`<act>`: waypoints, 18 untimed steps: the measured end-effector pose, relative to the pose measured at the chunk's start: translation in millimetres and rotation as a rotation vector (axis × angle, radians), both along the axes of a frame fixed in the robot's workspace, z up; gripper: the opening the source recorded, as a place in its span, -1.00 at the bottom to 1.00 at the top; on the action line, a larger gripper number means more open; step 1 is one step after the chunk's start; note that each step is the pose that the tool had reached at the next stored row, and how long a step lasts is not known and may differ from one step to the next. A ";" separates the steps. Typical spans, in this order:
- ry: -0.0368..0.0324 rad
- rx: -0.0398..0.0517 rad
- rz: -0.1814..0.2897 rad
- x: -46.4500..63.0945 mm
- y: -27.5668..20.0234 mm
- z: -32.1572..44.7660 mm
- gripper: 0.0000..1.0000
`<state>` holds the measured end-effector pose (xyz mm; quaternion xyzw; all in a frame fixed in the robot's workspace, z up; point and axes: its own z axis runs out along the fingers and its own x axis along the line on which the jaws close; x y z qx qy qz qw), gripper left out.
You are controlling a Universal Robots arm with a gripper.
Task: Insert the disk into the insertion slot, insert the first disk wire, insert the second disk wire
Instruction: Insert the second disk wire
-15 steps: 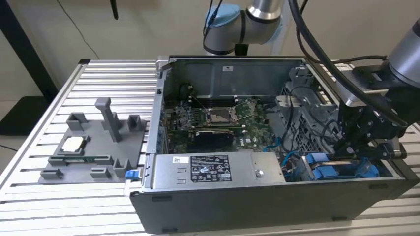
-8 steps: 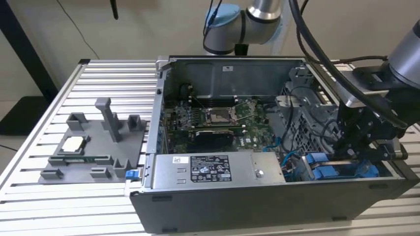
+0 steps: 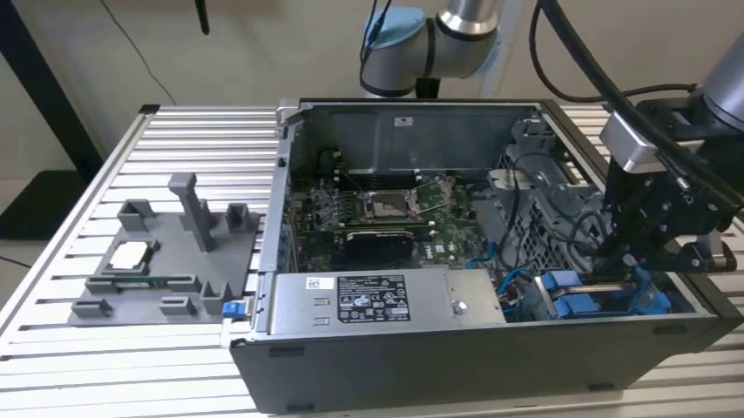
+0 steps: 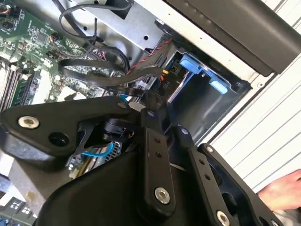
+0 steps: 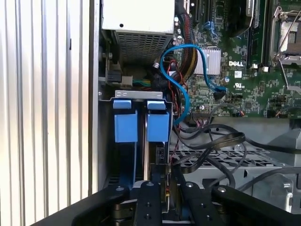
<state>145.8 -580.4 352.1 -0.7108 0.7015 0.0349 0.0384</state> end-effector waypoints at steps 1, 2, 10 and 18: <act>0.0000 -0.0004 0.000 0.0 0.0 0.0 -0.52; 0.0000 -0.0010 0.000 0.0 0.0 0.2 -0.52; 0.0051 -0.0052 0.000 1.4 0.1 1.6 -0.52; 0.0051 -0.0055 -0.001 1.0 0.1 26.5 -0.52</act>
